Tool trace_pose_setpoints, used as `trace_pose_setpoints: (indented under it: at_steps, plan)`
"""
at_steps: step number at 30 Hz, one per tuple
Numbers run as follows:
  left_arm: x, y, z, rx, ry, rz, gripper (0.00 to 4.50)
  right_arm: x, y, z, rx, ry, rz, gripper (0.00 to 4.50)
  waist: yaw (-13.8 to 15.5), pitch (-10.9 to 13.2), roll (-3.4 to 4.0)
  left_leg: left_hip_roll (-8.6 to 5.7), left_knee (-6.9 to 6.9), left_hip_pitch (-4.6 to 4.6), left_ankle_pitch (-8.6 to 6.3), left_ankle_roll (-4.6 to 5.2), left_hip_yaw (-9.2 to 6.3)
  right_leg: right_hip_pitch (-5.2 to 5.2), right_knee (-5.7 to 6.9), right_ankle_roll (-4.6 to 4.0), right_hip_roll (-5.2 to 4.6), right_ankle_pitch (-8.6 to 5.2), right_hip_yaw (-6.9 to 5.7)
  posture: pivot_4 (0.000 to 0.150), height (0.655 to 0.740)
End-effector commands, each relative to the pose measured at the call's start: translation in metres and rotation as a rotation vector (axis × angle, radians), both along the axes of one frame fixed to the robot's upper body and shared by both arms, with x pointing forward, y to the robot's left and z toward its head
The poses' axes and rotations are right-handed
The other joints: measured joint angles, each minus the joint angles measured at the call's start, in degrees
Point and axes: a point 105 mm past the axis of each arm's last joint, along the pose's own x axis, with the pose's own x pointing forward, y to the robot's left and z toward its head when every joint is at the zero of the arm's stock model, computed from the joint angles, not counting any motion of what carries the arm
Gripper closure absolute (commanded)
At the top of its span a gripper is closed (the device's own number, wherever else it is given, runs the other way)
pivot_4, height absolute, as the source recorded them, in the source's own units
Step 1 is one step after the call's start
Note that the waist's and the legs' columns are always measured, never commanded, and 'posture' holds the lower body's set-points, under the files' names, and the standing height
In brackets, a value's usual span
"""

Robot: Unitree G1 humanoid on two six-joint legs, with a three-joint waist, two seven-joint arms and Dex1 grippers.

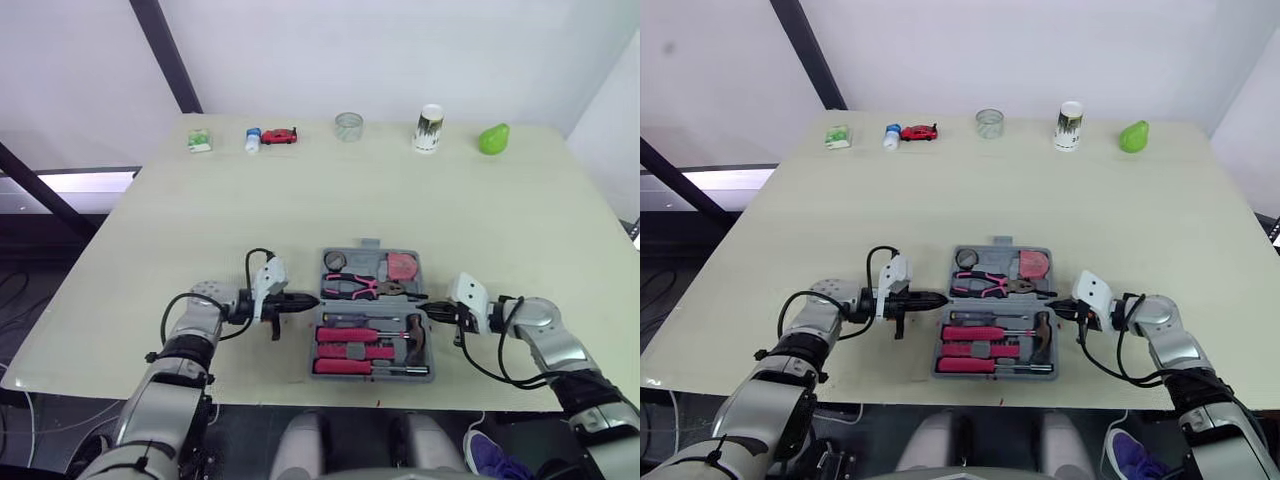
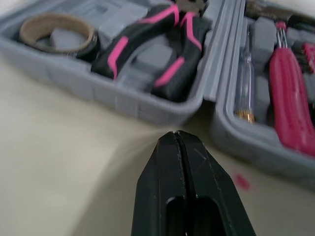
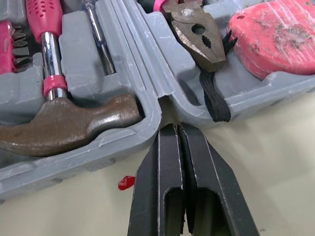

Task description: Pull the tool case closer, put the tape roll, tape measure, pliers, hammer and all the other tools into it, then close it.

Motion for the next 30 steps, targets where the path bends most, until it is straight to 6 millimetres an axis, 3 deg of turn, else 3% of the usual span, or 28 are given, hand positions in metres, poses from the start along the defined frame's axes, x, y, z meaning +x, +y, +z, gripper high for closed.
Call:
trace_pose_setpoints:
  at_steps: [1,13,30]
  plan:
    - [0.005,-0.003,0.005,0.005,-0.014,-0.014,4.5,0.003,0.006,0.009,0.016,-0.044,0.027,4.43,-0.13,0.0,0.0,0.0,0.0,0.0,0.0,0.0,0.0,0.0,0.0,0.0,0.0,0.0,0.0,0.15,0.74]
    - [-0.001,-0.024,0.008,-0.006,0.021,-0.117,4.5,0.003,0.009,0.01,0.023,-0.052,0.023,4.43,-0.13,0.0,-0.01,-0.01,0.0,-0.01,0.0,0.0,0.0,0.0,0.0,0.0,-0.02,0.0,0.0,0.15,0.74]
    - [-0.017,-0.022,0.01,0.03,0.057,-0.166,4.5,-0.008,0.011,0.009,0.032,0.005,0.079,4.43,-0.12,0.01,-0.01,0.0,0.0,-0.03,0.0,0.0,-0.1,-0.01,-0.02,0.0,-0.03,0.0,0.0,0.15,0.74]
